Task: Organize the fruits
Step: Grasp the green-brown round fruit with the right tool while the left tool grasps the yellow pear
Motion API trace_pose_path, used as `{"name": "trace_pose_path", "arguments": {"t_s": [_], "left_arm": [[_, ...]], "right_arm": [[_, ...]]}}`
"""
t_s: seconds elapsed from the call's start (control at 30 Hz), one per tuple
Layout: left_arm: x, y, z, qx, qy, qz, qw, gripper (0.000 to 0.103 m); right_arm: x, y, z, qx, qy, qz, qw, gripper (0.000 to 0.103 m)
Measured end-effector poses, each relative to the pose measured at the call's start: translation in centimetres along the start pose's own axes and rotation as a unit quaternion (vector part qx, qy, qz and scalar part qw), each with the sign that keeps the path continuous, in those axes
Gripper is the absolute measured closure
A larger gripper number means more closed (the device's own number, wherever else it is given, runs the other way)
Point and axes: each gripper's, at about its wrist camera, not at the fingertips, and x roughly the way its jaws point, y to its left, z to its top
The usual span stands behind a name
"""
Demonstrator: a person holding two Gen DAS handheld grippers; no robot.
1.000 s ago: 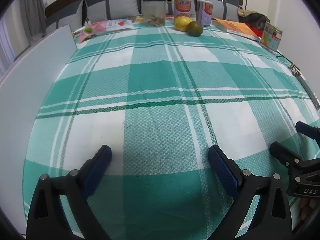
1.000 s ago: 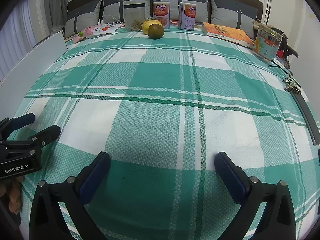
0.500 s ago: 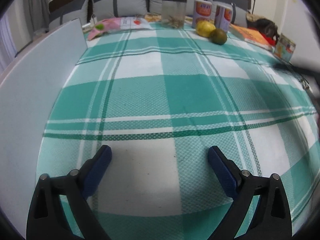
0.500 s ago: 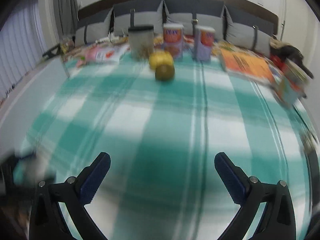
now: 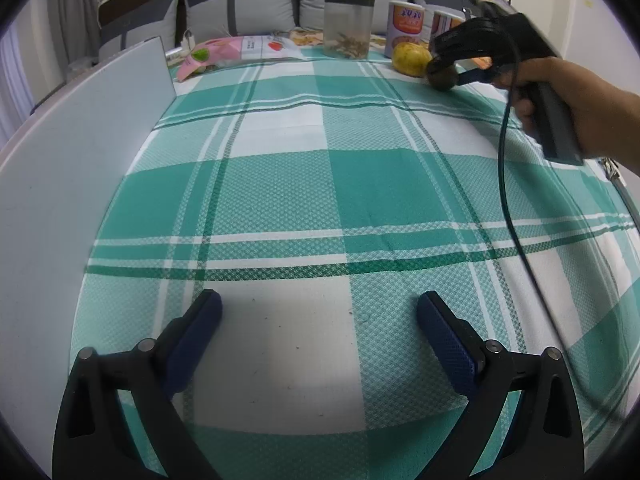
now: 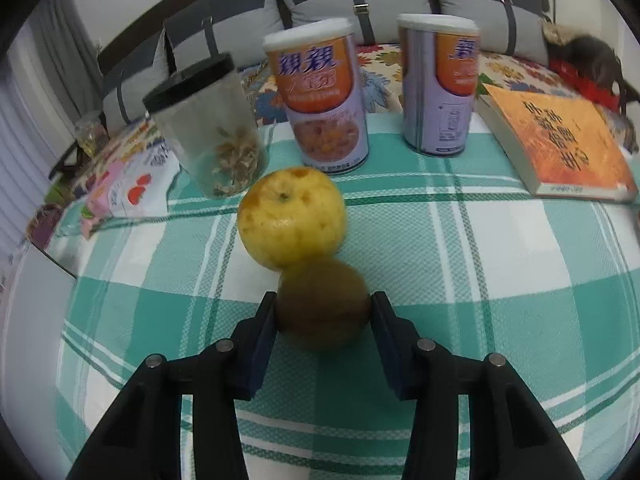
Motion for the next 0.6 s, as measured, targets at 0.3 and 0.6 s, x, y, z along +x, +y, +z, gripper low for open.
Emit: {"name": "trace_pose_path", "arguments": {"t_s": [0.3,0.6], "left_arm": [[-1.1,-0.4,4.3,-0.012,-0.018,-0.069,0.9974,0.005],[7.5,-10.1,22.3,0.038,-0.041,-0.089,0.9945,0.005]], "right_arm": [[-13.8,-3.9,-11.8,-0.066,0.001,0.036,0.997,0.057],[-19.7,-5.6,-21.6,-0.041,-0.038,0.034,0.998,0.057]]}}
